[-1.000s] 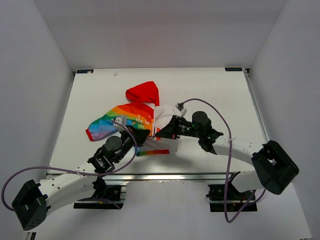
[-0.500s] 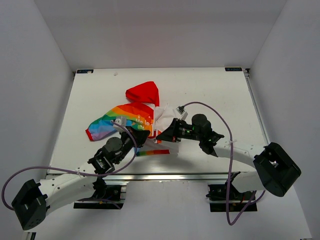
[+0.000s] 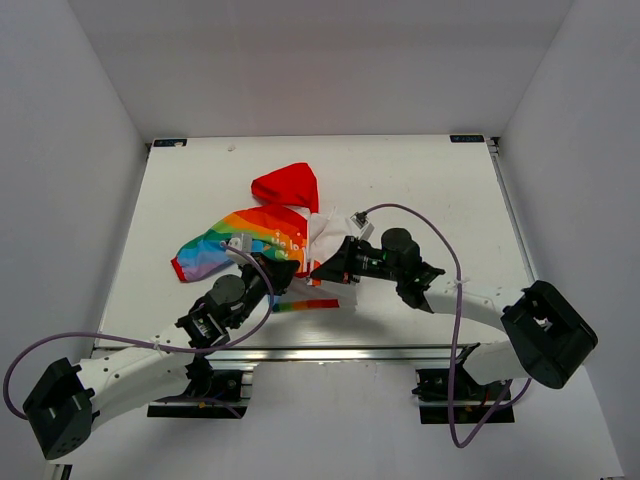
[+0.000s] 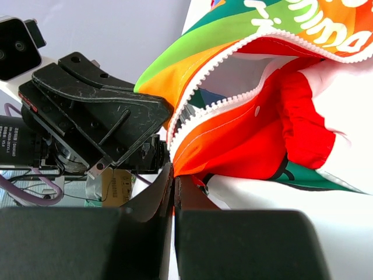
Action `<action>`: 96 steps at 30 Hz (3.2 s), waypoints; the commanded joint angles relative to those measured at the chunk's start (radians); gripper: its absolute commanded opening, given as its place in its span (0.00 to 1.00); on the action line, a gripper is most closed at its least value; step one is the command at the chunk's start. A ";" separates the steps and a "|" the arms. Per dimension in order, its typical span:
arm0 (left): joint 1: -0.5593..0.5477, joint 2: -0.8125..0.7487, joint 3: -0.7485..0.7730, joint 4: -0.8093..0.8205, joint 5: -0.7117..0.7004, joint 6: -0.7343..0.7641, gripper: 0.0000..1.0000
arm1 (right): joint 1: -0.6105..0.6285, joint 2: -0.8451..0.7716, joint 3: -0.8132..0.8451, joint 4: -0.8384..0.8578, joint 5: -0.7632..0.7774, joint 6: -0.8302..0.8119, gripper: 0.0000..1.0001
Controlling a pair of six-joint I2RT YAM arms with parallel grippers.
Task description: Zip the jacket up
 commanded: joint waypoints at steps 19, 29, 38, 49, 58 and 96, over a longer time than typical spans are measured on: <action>-0.009 -0.034 -0.026 0.021 -0.013 -0.007 0.00 | 0.010 0.016 0.045 0.091 0.034 0.020 0.00; -0.009 -0.047 -0.032 0.021 -0.010 -0.010 0.00 | 0.010 0.030 0.055 0.084 0.038 0.025 0.00; -0.009 -0.048 -0.032 0.010 -0.024 -0.012 0.00 | 0.012 0.002 0.041 0.094 0.018 0.037 0.00; -0.009 -0.059 -0.022 0.004 -0.041 -0.015 0.00 | 0.015 -0.011 0.019 0.081 0.015 0.049 0.00; -0.009 -0.060 -0.022 0.005 -0.033 -0.015 0.00 | 0.016 0.013 0.039 0.063 0.015 0.042 0.00; -0.009 -0.073 -0.039 0.022 0.011 -0.004 0.00 | 0.022 0.009 0.042 0.109 0.092 0.074 0.00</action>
